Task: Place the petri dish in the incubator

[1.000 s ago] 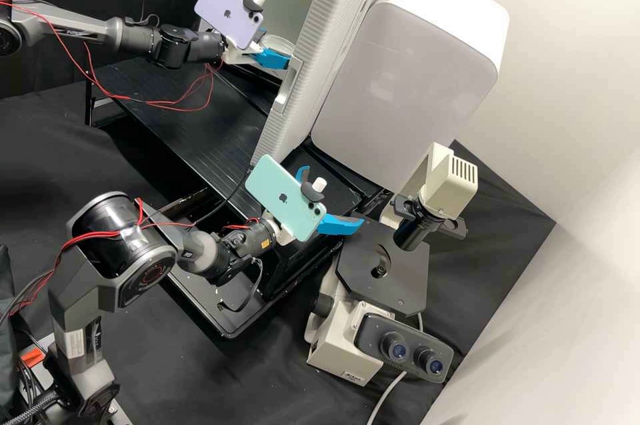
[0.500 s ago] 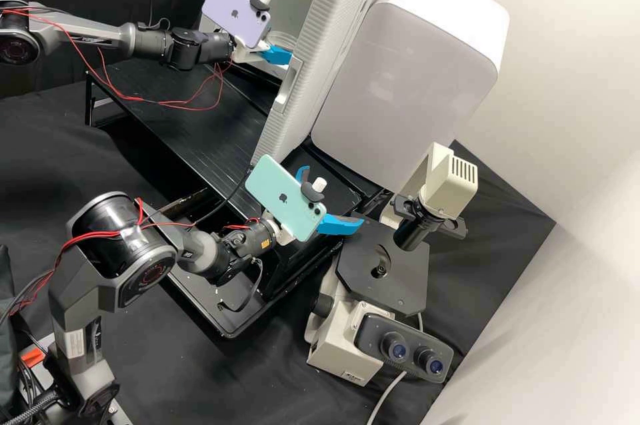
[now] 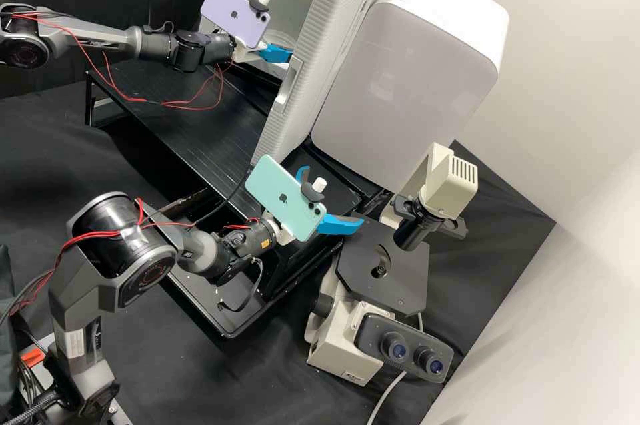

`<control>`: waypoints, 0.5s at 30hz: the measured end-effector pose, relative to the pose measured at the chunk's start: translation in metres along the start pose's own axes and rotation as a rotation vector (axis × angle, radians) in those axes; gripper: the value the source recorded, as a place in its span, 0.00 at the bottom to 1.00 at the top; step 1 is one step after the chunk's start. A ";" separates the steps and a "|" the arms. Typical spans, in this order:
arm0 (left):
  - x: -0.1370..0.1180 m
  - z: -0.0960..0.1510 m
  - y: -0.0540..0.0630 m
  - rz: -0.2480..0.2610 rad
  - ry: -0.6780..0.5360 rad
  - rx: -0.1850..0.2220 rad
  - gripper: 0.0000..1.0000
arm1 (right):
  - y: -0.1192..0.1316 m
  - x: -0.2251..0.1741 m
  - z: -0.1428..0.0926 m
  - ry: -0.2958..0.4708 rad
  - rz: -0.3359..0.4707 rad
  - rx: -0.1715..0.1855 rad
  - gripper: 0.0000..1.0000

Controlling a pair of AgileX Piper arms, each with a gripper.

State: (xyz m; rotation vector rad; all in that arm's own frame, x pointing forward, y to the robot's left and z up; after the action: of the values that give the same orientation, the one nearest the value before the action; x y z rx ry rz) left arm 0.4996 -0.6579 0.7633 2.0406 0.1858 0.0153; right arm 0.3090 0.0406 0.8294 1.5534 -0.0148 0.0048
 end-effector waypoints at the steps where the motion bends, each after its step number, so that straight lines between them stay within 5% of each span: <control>1: 0.002 -0.001 -0.001 -0.001 0.003 0.001 0.00 | 0.000 0.000 0.000 0.000 0.000 0.000 1.00; 15: 0.010 -0.011 -0.001 0.027 0.092 -0.008 0.00 | 0.000 0.000 0.000 0.000 0.000 0.000 1.00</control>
State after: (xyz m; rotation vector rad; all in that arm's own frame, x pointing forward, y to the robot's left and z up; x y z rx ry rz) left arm 0.5079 -0.6465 0.7666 2.0358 0.2158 0.1270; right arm 0.3090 0.0406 0.8294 1.5534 -0.0148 0.0048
